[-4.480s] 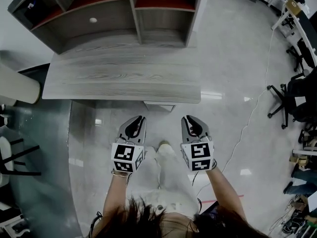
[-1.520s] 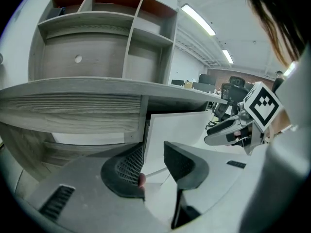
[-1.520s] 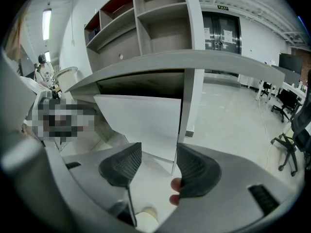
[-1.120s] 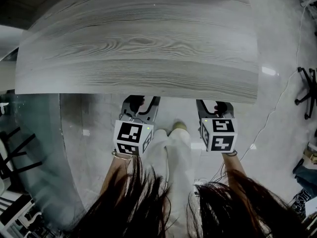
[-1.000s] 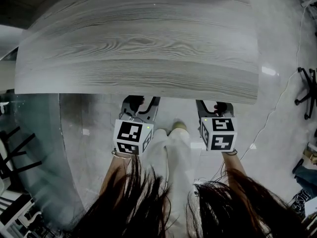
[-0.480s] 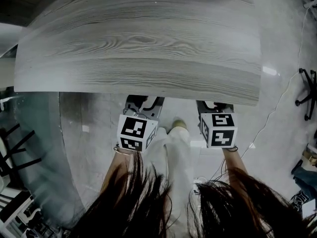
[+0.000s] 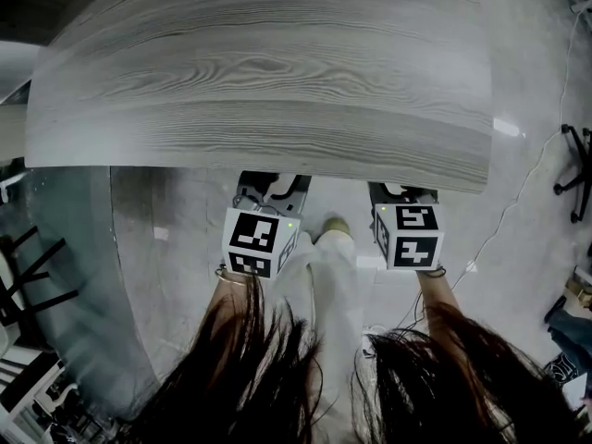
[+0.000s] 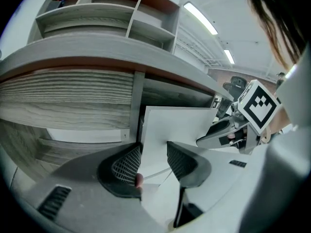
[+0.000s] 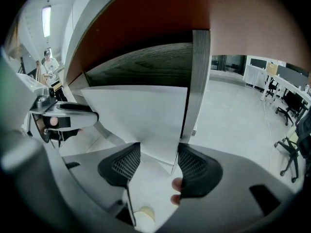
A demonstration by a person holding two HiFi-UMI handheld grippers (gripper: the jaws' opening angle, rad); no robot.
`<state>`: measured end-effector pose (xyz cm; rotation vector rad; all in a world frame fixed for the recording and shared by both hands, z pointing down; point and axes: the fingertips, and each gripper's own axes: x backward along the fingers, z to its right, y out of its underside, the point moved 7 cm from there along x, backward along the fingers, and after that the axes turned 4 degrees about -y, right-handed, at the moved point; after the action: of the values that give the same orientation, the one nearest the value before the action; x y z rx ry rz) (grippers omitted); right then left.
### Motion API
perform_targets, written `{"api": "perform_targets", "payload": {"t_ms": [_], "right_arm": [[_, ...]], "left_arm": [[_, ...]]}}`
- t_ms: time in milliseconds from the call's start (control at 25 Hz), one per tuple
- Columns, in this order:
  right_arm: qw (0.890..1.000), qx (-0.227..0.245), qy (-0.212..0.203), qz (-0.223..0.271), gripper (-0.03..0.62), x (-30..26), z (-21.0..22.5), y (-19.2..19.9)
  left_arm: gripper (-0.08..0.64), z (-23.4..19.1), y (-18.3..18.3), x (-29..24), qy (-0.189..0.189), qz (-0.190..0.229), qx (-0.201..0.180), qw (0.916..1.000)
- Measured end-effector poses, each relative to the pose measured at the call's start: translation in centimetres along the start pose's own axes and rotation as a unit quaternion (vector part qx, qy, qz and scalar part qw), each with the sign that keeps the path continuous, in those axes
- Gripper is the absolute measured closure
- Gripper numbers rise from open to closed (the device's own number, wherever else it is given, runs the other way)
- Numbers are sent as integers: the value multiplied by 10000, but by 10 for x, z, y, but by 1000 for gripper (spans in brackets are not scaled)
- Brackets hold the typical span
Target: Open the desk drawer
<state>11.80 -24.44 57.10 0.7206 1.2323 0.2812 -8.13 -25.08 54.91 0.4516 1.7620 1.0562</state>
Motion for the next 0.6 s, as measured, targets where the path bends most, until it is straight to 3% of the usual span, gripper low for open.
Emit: {"api": "perform_targets", "payload": {"t_ms": [600], "right_arm": [[9999,-147,33,3,364,2,-4,0]], "left_arm": [[407,-1,-1,1,-15,-63,96,9999]]}}
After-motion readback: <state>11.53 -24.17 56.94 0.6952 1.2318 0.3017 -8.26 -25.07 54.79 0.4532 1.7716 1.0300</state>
